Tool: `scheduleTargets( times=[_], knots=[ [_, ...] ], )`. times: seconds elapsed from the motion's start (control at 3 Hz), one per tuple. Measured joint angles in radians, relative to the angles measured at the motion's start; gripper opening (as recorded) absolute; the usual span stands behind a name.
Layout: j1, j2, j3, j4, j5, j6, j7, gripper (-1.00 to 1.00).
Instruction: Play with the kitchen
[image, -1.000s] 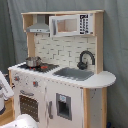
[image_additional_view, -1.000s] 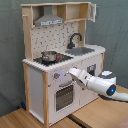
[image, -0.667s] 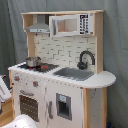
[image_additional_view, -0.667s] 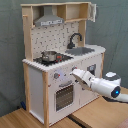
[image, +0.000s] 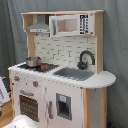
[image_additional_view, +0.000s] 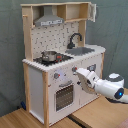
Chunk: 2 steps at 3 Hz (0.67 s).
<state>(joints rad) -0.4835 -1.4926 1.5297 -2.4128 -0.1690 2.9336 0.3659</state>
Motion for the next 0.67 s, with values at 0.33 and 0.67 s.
scheduleTargets(
  times=[0.33,0.67],
  knots=[
    [0.003,-0.005,0.008,0.0,0.0,0.005,0.1,1.0],
    [0.002,-0.007,0.028,0.0,0.0,0.012,0.2,1.0]
  ],
)
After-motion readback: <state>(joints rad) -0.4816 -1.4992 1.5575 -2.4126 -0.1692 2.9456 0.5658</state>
